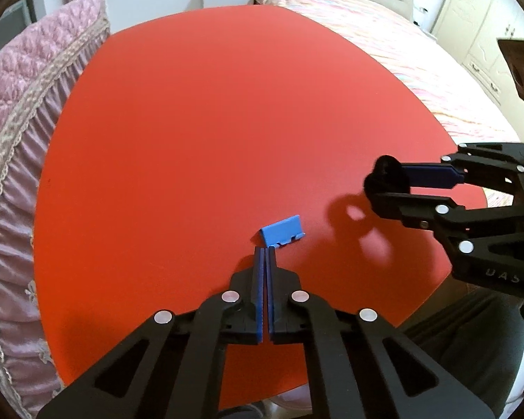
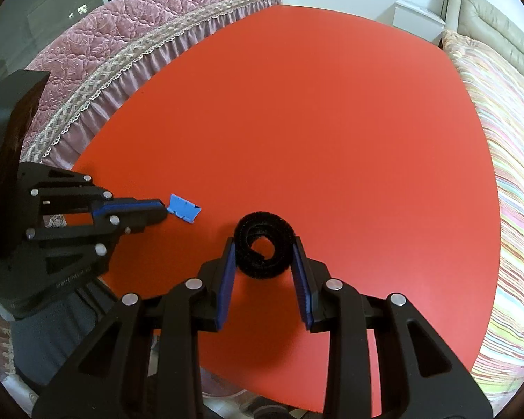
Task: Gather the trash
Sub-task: 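Grasp the blue plastic piece with the left tool, then carry blue piece and black sock to the pink bin and open both tools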
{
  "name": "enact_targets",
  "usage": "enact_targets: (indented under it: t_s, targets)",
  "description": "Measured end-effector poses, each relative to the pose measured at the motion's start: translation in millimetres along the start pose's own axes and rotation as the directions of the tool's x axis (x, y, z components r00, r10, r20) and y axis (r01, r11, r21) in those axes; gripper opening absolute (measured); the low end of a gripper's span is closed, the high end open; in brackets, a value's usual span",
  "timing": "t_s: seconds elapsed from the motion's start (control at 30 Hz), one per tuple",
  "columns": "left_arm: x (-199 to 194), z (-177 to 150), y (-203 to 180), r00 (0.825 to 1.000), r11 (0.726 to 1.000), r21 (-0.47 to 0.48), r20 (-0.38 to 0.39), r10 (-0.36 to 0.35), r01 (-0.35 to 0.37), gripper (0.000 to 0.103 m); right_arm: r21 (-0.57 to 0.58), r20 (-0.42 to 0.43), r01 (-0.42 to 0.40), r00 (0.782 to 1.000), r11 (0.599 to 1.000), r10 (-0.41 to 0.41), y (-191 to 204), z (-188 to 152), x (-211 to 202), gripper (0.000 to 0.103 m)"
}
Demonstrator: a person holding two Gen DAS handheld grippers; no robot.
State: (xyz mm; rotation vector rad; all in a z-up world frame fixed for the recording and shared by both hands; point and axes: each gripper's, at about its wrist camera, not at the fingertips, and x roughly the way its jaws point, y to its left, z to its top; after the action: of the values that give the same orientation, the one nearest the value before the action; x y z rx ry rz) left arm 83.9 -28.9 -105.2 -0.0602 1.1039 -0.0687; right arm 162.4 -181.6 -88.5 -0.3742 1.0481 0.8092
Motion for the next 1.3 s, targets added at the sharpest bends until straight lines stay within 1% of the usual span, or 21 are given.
enact_targets:
  t_s: [0.1,0.13,0.2,0.23,0.27,0.3,0.33,0.53,0.6,0.63,0.67,0.7,0.73,0.77,1.07,1.13,1.2,1.23,1.3]
  targets:
    - [-3.6,1.2,-1.2,1.000,1.000,-0.021,0.000,0.001,-0.001,0.002,0.000,0.007,0.004,1.000,1.000,-0.004,0.0,-0.4,-4.3,0.031]
    - [-5.0,3.3,0.1,1.000,0.999,-0.034,0.010,0.001,-0.001,0.007,0.000,0.009,0.005,1.000,1.000,-0.005,0.3,0.0,-5.2,0.031]
    - [-3.5,6.3,1.6,1.000,0.999,-0.050,0.007,-0.014,0.015,0.032,0.003,0.010,0.007,1.000,1.000,-0.007,-0.8,-0.1,-6.0,0.031]
    - [-3.2,7.7,-1.2,1.000,0.999,-0.051,0.016,-0.011,0.012,0.066,0.005,0.010,0.007,1.000,1.000,-0.007,-1.2,-0.1,-5.8,0.031]
    - [-3.1,8.6,-4.1,1.000,0.999,-0.047,0.028,-0.004,0.006,0.091,0.006,0.010,0.009,1.000,1.000,-0.009,-2.2,-0.4,-6.0,0.031]
    - [-4.6,10.5,-6.0,0.999,0.999,-0.041,0.052,0.004,-0.002,0.091,0.008,0.010,0.009,1.000,1.000,-0.010,-2.8,-0.6,-6.1,0.031]
    - [-4.1,12.8,-8.7,0.998,0.999,-0.037,0.055,0.024,-0.022,0.091,0.011,0.010,0.010,1.000,1.000,-0.010,-4.2,-0.6,-6.3,0.031]
    - [9.0,25.8,-15.3,0.996,0.995,-0.045,0.033,0.086,-0.085,0.091,0.030,0.013,0.019,1.000,0.999,-0.019,-13.1,-0.2,-7.0,0.031]
    - [14.7,24.9,-19.2,0.994,0.994,-0.044,0.022,0.104,-0.103,0.073,0.029,0.014,0.021,1.000,0.999,-0.021,-14.2,-0.2,-7.3,0.031]
    - [14.6,21.3,-21.8,0.994,0.993,-0.048,0.014,0.109,-0.108,0.057,0.028,0.015,0.021,1.000,0.999,-0.022,-13.7,-0.6,-7.4,0.031]
    - [13.6,20.1,-22.3,0.992,0.991,-0.045,0.024,0.125,-0.124,0.051,0.028,0.016,0.020,1.000,0.999,-0.021,-13.3,-0.5,-7.7,0.031]
    - [11.0,20.4,-23.0,0.992,0.992,-0.039,0.028,0.124,-0.123,0.047,0.026,0.017,0.020,1.000,0.999,-0.020,-12.9,-0.4,-7.9,0.031]
    - [8.8,20.7,-23.2,0.992,0.992,-0.036,0.030,0.124,-0.122,0.034,0.023,0.018,0.020,1.000,1.000,-0.020,-12.5,0.0,-7.5,0.030]
    - [7.7,20.7,-22.5,0.992,0.992,-0.034,0.032,0.122,-0.121,0.027,0.020,0.018,0.020,1.000,1.000,-0.020,-11.8,0.2,-7.4,0.030]
    - [3.1,15.8,-11.0,0.998,0.998,-0.024,0.033,0.059,-0.058,0.026,0.019,0.022,0.017,1.000,1.000,-0.017,-5.7,-1.8,-9.3,0.030]
    - [-3.0,11.7,-11.3,0.998,0.999,-0.008,0.040,0.045,-0.045,0.026,0.022,0.028,0.019,0.999,1.000,-0.019,-3.4,-3.8,-13.4,0.031]
    - [-9.7,9.4,-7.1,0.998,1.000,0.006,0.048,0.031,-0.031,0.026,0.024,0.033,0.018,0.999,1.000,-0.018,-0.3,-6.1,-18.6,0.031]
    - [-10.5,12.9,0.8,0.998,1.000,0.010,0.054,0.024,-0.025,0.026,0.022,0.037,0.016,0.999,1.000,-0.017,2.5,-7.9,-22.6,0.031]
    - [-21.3,9.1,1.3,0.998,1.000,0.016,0.069,0.010,-0.011,0.026,0.017,0.049,0.019,0.999,1.000,-0.020,9.3,-12.5,-31.0,0.030]
